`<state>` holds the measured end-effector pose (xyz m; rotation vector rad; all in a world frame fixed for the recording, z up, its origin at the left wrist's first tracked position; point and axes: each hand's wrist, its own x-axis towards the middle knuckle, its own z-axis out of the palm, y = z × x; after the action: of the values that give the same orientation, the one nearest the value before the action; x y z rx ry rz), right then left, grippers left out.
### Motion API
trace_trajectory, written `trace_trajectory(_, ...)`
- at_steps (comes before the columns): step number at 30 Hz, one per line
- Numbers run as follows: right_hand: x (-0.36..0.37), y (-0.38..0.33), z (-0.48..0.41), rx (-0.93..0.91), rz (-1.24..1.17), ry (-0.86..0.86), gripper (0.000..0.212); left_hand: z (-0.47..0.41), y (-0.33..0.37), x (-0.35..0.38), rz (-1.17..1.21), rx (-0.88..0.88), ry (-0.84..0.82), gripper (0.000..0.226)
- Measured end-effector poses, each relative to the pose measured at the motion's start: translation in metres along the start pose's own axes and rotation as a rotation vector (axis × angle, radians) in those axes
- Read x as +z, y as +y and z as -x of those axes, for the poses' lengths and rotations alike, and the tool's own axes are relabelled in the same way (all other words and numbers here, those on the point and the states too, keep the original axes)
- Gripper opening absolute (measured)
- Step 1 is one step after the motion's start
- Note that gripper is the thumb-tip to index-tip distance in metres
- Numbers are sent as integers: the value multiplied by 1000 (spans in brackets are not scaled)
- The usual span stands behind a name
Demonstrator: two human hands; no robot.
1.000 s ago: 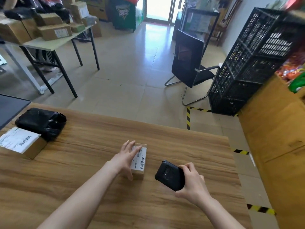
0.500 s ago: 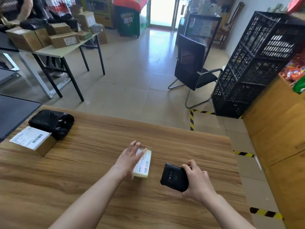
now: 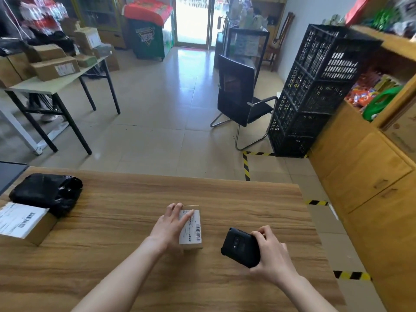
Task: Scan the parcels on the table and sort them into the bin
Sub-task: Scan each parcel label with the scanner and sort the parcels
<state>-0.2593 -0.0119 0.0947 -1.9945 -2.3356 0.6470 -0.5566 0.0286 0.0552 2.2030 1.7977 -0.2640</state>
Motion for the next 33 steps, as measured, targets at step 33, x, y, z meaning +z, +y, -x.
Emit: trace_trajectory(33, 33, 204, 500, 954, -456, 536, 79, 156, 472, 28, -135, 827, 38, 118)
